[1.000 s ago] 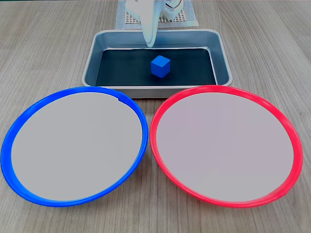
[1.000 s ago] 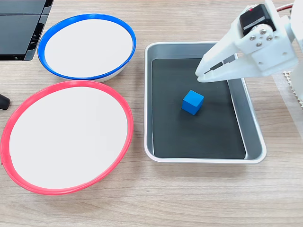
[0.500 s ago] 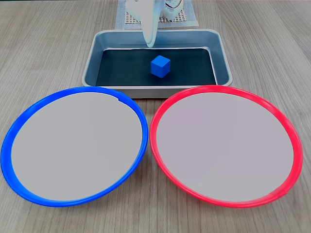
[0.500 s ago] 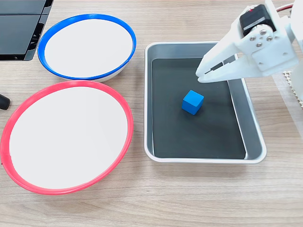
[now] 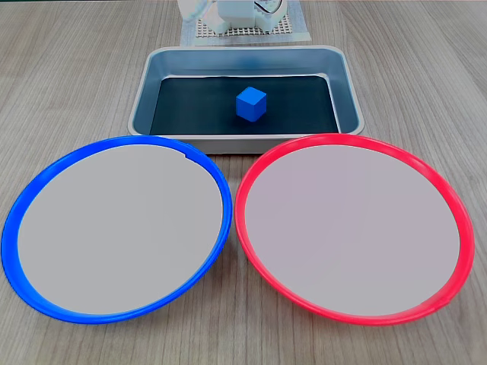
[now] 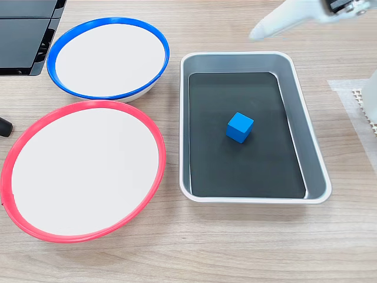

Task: Move a blue block from tray to blue dish

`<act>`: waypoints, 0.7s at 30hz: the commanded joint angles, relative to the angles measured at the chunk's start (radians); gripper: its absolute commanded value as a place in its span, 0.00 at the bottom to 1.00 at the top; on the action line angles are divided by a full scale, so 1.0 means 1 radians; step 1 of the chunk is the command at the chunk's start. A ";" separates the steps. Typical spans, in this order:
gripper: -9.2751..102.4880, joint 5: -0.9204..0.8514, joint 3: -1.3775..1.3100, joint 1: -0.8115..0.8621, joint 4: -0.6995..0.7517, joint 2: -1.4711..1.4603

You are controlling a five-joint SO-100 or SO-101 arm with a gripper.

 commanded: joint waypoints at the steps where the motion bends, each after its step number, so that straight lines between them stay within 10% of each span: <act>1: 0.08 -0.146 -0.256 -0.046 0.094 -0.328; 11: 0.35 -0.210 -0.592 -0.173 0.227 -0.965; 21: 0.31 -0.247 -0.606 -0.201 0.209 -1.226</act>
